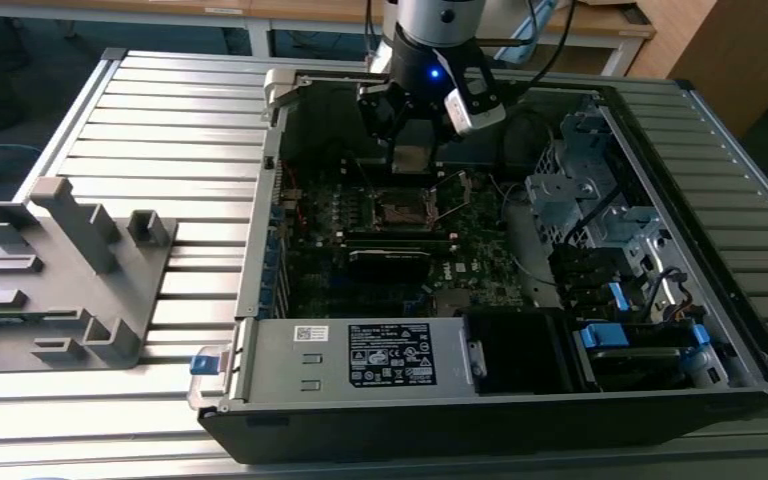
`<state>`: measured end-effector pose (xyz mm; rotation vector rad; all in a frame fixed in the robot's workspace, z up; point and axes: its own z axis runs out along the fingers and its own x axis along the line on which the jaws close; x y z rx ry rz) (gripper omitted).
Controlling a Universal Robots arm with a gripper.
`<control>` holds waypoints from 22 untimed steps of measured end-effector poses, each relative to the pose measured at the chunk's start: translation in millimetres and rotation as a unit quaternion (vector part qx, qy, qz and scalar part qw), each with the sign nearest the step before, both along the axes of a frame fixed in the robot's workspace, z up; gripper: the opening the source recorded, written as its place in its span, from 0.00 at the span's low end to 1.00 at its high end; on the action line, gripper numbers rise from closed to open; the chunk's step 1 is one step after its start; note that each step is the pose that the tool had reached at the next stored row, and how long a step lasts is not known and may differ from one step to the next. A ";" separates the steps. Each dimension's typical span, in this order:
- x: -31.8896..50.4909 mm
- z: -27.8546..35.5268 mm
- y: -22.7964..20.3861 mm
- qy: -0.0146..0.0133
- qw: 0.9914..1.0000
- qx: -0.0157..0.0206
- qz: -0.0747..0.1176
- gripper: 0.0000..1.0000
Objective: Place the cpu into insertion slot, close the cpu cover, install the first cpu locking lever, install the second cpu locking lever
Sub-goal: 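Place the cpu into insertion slot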
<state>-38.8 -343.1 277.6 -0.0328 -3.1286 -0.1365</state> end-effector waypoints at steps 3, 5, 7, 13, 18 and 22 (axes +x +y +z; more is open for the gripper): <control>0.0 -0.9 0.1 0.000 1.000 0.000 0.000 0.54; 0.0 -1.7 0.0 0.000 1.000 0.000 0.000 0.54; 0.0 -1.7 0.0 0.000 1.000 0.000 0.000 0.54; 0.0 -2.9 0.0 0.000 1.000 0.000 0.000 0.54; -2.8 -9.6 0.0 -0.001 1.000 0.000 0.000 0.54; -3.1 -16.9 0.0 -0.001 1.000 0.000 0.000 0.54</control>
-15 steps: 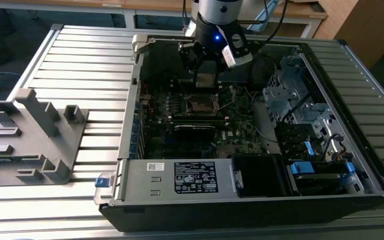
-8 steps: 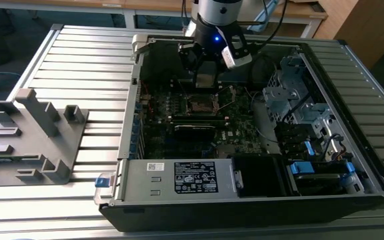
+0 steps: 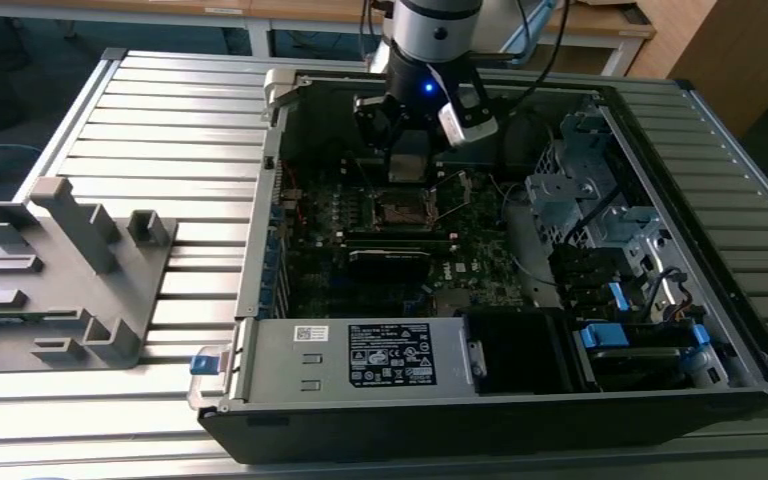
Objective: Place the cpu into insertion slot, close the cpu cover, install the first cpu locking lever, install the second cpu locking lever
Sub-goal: 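Place the cpu into insertion slot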
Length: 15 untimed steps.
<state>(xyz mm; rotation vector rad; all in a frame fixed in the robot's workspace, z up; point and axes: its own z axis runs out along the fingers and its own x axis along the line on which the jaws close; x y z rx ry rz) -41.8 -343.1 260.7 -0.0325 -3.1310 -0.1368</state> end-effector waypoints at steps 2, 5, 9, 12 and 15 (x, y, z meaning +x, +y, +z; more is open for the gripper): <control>-0.2 -3.6 0.0 0.000 1.000 0.000 0.000 0.54; -0.9 -9.0 0.0 0.000 1.000 0.000 0.000 0.54; -2.1 -16.3 -0.1 0.000 1.000 0.000 0.000 0.54; -3.2 -21.7 -0.4 0.000 1.000 0.000 0.000 0.54; -3.3 -26.5 -0.5 0.000 1.000 0.000 0.000 0.54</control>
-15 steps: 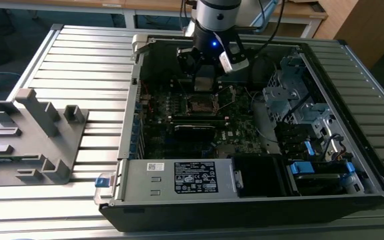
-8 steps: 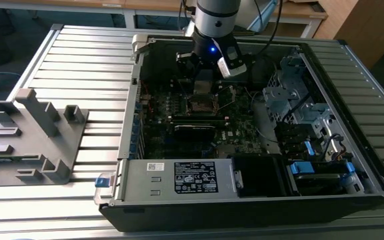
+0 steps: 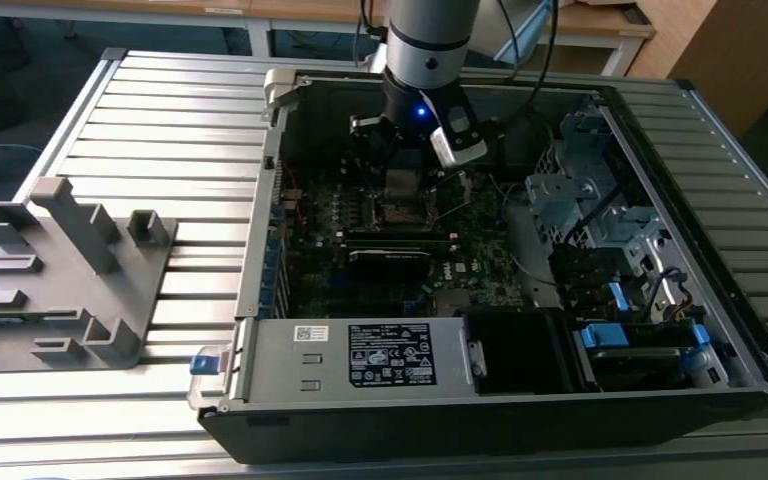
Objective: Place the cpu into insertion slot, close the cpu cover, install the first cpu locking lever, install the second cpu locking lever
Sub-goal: 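Place the cpu into insertion slot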
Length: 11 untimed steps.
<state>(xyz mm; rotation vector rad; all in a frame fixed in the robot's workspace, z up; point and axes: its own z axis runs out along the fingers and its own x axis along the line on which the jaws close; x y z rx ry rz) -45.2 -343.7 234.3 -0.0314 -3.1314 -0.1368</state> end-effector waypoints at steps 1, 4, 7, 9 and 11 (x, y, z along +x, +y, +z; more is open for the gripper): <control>0.0 -1.5 0.0 0.000 1.000 0.000 0.000 0.54; 0.0 -5.4 0.0 0.000 1.000 0.000 0.000 0.54; 0.0 -10.6 0.0 0.000 1.000 -0.001 0.000 0.54; 0.0 -12.6 0.0 0.000 1.000 -0.001 0.000 0.54; 0.0 -12.6 0.0 0.000 1.000 -0.001 0.000 0.54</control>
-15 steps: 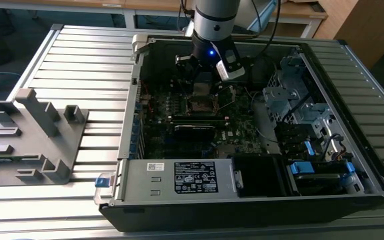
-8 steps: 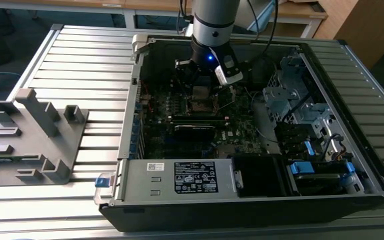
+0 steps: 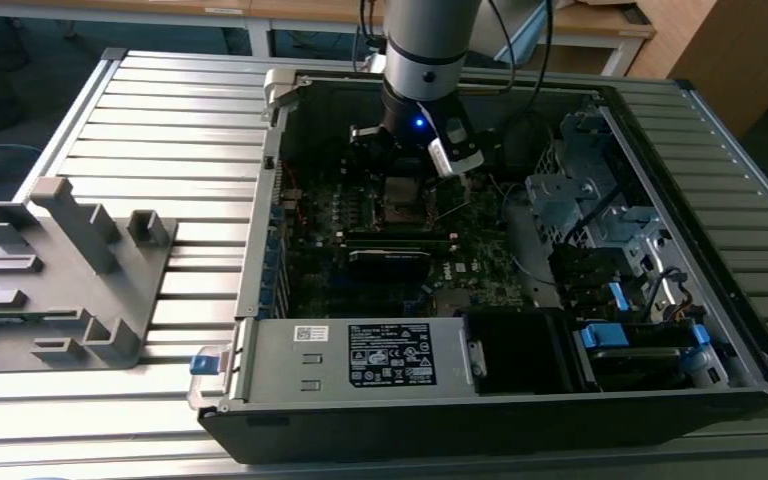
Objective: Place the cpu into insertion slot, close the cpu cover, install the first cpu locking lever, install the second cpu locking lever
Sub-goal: 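Place the cpu into insertion slot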
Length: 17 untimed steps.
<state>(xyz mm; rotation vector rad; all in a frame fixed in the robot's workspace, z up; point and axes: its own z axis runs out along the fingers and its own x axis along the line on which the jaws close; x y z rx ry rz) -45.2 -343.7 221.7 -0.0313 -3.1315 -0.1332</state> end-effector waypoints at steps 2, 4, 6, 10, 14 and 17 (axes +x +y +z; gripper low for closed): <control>0.0 0.0 0.0 0.000 1.000 0.000 0.000 0.54; 0.0 -0.3 0.0 0.000 1.000 0.000 -0.007 0.54; 0.0 -1.2 0.1 0.000 1.000 0.000 -0.024 0.54; 0.0 -3.1 0.0 0.000 0.998 0.000 -0.060 0.54; 0.0 -3.7 0.0 0.000 0.995 0.000 -0.097 0.54; 0.0 -3.9 0.1 0.000 0.992 0.000 -0.124 0.54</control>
